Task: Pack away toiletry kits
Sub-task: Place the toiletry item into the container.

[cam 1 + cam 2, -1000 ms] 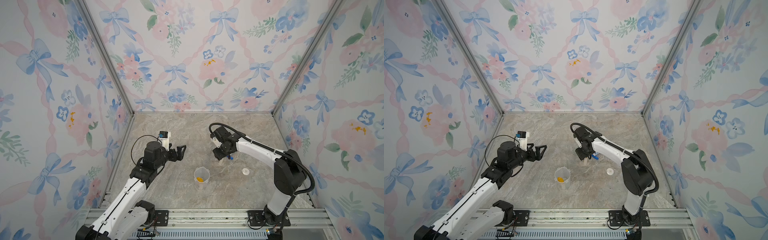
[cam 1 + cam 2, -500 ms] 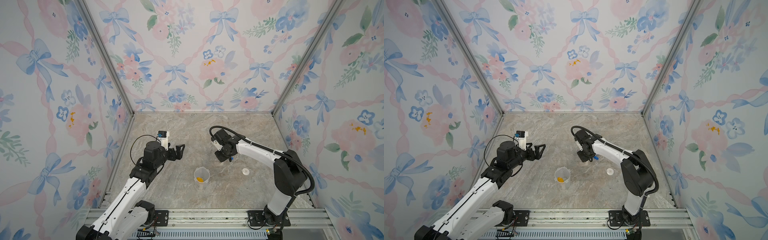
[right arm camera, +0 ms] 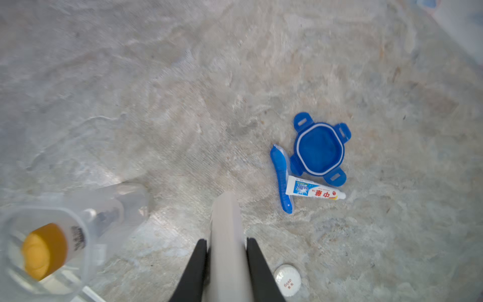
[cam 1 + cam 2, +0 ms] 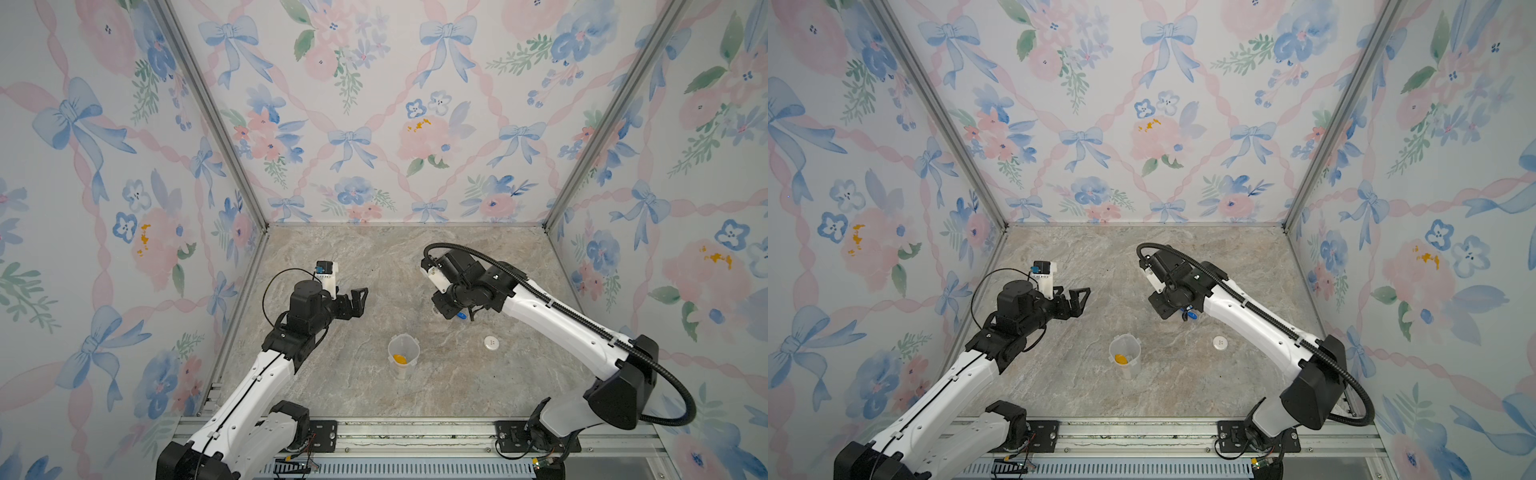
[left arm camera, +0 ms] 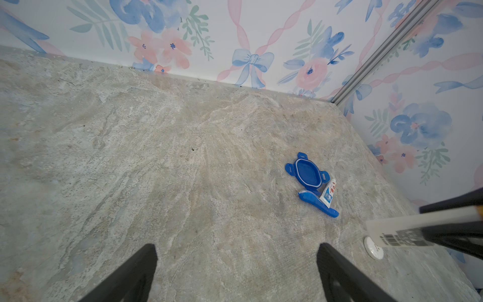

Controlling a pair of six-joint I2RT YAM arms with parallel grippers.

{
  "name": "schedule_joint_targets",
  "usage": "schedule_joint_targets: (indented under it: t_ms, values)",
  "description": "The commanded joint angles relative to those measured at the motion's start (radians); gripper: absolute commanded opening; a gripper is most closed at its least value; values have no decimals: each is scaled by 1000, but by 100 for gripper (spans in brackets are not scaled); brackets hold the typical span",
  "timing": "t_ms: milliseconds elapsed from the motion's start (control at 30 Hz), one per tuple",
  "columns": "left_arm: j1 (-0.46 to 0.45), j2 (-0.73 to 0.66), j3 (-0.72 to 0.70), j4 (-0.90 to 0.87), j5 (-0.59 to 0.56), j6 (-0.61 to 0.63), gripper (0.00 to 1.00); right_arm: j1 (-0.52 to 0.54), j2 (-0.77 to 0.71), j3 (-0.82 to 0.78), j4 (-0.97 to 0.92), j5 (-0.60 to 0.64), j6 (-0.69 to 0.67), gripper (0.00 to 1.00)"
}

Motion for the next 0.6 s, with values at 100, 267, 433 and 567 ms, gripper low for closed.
schedule_joint_targets:
  t_ms: [100,267,433,567]
  values:
    - [16,19,-3,19,-13,-18,98,150,-28,85,-102,-31,51,13]
    - [16,2,-12,19,-35,-16,98,225,-3,73,-53,-62,85,13]
    - [16,5,-6,19,-37,-14,98,270,6,4,-9,-79,115,13]
    - [16,8,-2,20,-30,-14,98,289,33,-44,11,-77,122,13]
